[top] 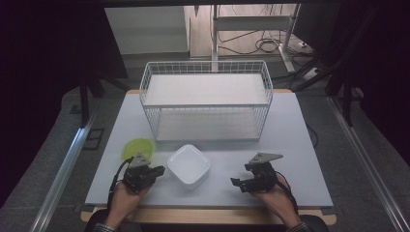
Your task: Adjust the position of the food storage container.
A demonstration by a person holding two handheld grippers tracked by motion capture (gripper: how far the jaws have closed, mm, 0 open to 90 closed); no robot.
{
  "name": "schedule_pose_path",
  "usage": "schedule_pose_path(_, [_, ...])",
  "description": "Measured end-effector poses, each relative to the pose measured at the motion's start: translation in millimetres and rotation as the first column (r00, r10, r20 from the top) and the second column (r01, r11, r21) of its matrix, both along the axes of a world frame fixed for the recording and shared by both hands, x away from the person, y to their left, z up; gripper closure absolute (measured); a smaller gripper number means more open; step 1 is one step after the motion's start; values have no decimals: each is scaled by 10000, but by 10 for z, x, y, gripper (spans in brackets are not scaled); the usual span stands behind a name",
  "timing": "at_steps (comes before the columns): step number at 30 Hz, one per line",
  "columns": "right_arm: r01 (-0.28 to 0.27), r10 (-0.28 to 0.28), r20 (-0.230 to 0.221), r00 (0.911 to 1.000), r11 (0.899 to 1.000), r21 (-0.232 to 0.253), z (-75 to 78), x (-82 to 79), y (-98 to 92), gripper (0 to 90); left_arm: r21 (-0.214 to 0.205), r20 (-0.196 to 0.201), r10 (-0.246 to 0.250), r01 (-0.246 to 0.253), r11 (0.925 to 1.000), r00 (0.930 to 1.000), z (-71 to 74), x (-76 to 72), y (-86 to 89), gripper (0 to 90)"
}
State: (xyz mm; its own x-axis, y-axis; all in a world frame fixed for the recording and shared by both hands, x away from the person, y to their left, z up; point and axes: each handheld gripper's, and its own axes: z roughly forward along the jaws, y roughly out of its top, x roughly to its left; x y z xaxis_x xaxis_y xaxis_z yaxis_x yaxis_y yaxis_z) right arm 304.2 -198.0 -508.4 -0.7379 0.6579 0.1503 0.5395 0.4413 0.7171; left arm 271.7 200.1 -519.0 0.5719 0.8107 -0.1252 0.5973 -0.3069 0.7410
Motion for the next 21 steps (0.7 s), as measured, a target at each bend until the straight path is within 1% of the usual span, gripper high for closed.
schedule_pose_path(2, [-6, 6, -1, 10000, 10000, -28, -6, 3, 5, 195, 108, -13, 150, -150, 9998, 9999, -12, 55, -41, 878])
schedule_pose_path(3, [-7, 6, -23, 10000, 10000, -34, -8, 3, 6, 197, 108, -13, 150, -150, 9998, 9999, -12, 55, -41, 879])
schedule_pose_path(4, [-12, 12, -38, 10000, 10000, -40, -9, 4, 7, 199, 287, 3, 206, -206, 9994, 9998, -19, 86, -80, 881])
schedule_pose_path(6, [-39, 39, -74, 10000, 10000, -34, -12, 5, 10, 203, 515, 18, 238, -238, 9984, 9997, -27, 116, -119, 884])
schedule_pose_path(7, [-39, 39, -74, 10000, 10000, -34, -12, 5, 10, 203, 515, 18, 238, -238, 9984, 9997, -27, 116, -119, 886])
schedule_pose_path(9, [-89, 89, -77, 9999, 10000, -34, -12, 5, 15, 213, 705, 49, 279, -282, 9971, 9996, -41, 148, -149, 894])
schedule_pose_path(10, [-102, 102, -89, 9999, 9999, -26, -10, 3, 17, 217, 658, 20, 256, -257, 9975, 9997, -43, 151, -145, 896])
schedule_pose_path(11, [-115, 115, -102, 9999, 9999, -13, -6, 0, 21, 222, 493, -36, 266, -264, 9984, 9996, -47, 151, -138, 896])
schedule_pose_path(14, [-190, 189, -137, 9997, 9998, -7, 6, -18, 42, 238, 405, -70, 193, -190, 9990, 9998, -46, 148, -137, 896])
schedule_pose_path(15, [-243, 243, -140, 9996, 9997, 4, 7, -25, 53, 244, 379, -99, 36, -32, 9993, 9999, -42, 138, -156, 896])
schedule_pose_path(16, [-277, 277, -169, 9995, 9996, 27, 8, -33, 66, 249, 379, -99, 36, -32, 9993, 9999, -42, 138, -156, 896])
schedule_pose_path(17, [-359, 359, -167, 9992, 9994, -6, 11, -39, 75, 258, 327, -112, -157, 161, 9993, 9998, -46, 126, -190, 896])
schedule_pose_path(18, [-409, 408, -195, 9990, 9992, -20, 14, -48, 86, 269, 327, -112, -157, 161, 9993, 9998, -46, 126, -190, 896])
schedule_pose_path(19, [-471, 470, -204, 9987, 9989, -37, 17, -55, 97, 285, 325, -163, -343, 348, 9989, 9993, -48, 114, -225, 896])
schedule_pose_path(21, [-574, 572, -209, 9981, 9983, -106, 27, -71, 115, 337, 312, -152, -510, 515, 9982, 9986, -50, 107, -255, 896])
